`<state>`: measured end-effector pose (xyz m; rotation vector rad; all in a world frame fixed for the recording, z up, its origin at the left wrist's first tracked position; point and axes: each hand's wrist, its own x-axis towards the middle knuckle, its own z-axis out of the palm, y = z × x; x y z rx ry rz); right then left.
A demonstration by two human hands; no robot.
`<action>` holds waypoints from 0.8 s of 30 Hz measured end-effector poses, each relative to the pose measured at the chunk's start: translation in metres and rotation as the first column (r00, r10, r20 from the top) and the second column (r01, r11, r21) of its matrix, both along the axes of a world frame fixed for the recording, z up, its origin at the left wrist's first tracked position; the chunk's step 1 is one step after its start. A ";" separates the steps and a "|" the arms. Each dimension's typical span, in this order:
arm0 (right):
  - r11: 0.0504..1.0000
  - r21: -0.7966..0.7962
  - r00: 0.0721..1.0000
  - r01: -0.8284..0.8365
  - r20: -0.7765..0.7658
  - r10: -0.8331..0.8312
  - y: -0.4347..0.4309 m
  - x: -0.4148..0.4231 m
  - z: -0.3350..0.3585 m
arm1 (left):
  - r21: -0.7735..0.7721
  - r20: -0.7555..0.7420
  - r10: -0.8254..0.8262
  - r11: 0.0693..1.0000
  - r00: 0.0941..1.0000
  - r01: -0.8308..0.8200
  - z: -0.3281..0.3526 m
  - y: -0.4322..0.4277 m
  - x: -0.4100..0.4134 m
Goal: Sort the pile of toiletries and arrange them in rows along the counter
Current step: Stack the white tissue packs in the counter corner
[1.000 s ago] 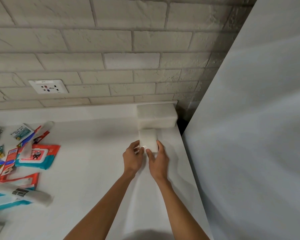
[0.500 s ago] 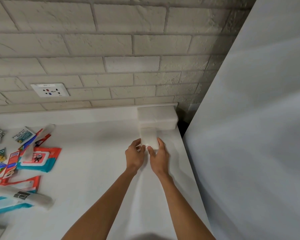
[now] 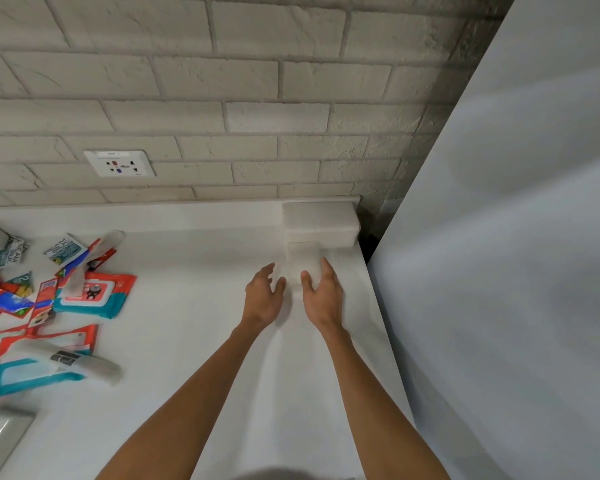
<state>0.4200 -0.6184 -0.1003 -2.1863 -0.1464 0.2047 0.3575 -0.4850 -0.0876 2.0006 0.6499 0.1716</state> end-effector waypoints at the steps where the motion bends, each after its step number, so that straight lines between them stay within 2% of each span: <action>1: 1.000 -0.002 1.000 -0.001 0.011 0.001 0.000 -0.006 0.002 | 0.026 0.002 -0.005 1.000 1.000 0.005 0.001 0.003 -0.009; 4: 1.000 -0.025 0.999 -0.013 0.040 0.014 0.004 -0.028 0.010 | 0.073 0.004 -0.027 0.997 1.000 0.027 0.008 0.015 -0.039; 15: 0.995 0.051 0.995 -0.085 0.052 0.082 0.063 -0.171 0.029 | 0.175 0.035 -0.125 0.978 0.992 0.117 0.029 0.092 -0.167; 24: 0.994 0.109 0.999 -0.019 0.038 0.015 0.141 -0.297 0.026 | 0.170 -0.092 -0.124 0.976 0.988 0.139 0.034 0.185 -0.277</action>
